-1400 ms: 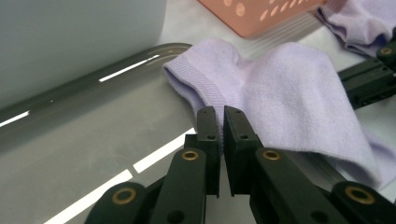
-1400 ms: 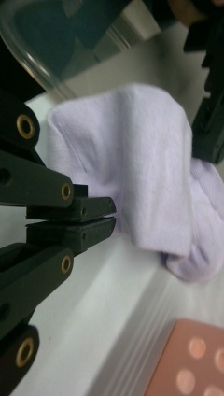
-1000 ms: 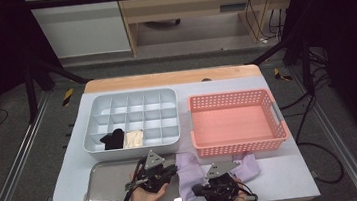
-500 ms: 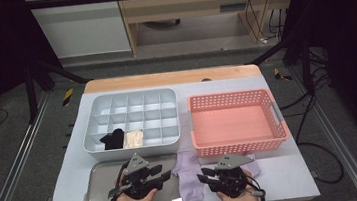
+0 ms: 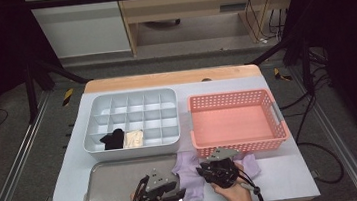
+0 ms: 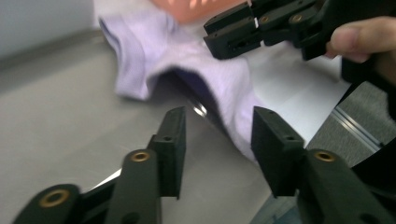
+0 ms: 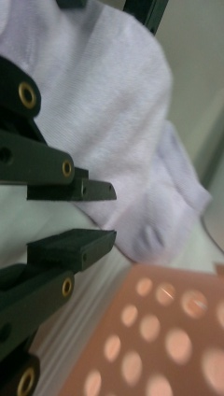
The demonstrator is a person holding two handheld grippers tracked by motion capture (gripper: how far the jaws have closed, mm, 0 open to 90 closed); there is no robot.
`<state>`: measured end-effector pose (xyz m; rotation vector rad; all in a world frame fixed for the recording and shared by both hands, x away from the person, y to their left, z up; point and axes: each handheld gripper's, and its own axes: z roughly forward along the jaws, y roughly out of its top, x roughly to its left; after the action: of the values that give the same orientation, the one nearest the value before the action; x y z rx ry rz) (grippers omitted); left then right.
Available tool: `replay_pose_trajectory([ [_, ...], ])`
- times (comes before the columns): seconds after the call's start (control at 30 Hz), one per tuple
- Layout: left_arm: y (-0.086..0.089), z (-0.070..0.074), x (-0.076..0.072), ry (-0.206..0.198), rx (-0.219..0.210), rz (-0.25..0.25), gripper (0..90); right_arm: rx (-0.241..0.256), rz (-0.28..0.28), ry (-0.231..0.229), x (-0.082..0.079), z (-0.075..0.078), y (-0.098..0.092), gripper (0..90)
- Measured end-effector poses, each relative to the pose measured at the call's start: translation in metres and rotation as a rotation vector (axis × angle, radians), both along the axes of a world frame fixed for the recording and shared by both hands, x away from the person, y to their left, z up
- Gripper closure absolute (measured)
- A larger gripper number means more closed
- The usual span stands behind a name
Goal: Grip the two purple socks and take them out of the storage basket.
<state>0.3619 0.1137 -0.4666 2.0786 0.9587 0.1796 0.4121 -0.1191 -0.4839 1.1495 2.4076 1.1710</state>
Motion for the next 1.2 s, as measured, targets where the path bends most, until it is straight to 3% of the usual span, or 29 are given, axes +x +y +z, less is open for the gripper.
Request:
replay_pose_trajectory([
  [0.23, -0.002, -0.008, 0.002, -0.010, 0.016, -0.002, 87.4, -0.014, 0.015, 0.011, -0.005, 0.000, 0.006, 90.0],
  [0.53, 0.015, -0.001, 0.003, -0.013, 0.008, -0.003, 88.7, 0.041, 0.045, 0.037, -0.016, 0.010, -0.003, 90.0],
  [0.7, 0.027, -0.001, 0.006, -0.010, 0.038, 0.011, 88.2, 0.059, 0.096, 0.087, -0.033, 0.009, -0.005, 90.0],
  [0.77, 0.029, -0.001, 0.008, 0.001, 0.039, 0.005, 87.1, 0.053, 0.107, 0.081, -0.033, 0.008, -0.004, 90.0],
  [0.93, 0.030, -0.001, 0.006, -0.011, 0.037, 0.016, 68.7, 0.084, 0.038, 0.008, -0.020, 0.014, -0.004, 83.5],
  [1.03, 0.034, -0.001, 0.003, -0.028, 0.028, 0.028, 57.2, 0.085, -0.013, -0.044, -0.009, 0.014, 0.001, 73.9],
  [1.2, 0.039, -0.006, -0.005, -0.024, 0.038, 0.036, 58.8, 0.055, -0.051, -0.051, 0.004, 0.005, 0.008, 67.6],
])
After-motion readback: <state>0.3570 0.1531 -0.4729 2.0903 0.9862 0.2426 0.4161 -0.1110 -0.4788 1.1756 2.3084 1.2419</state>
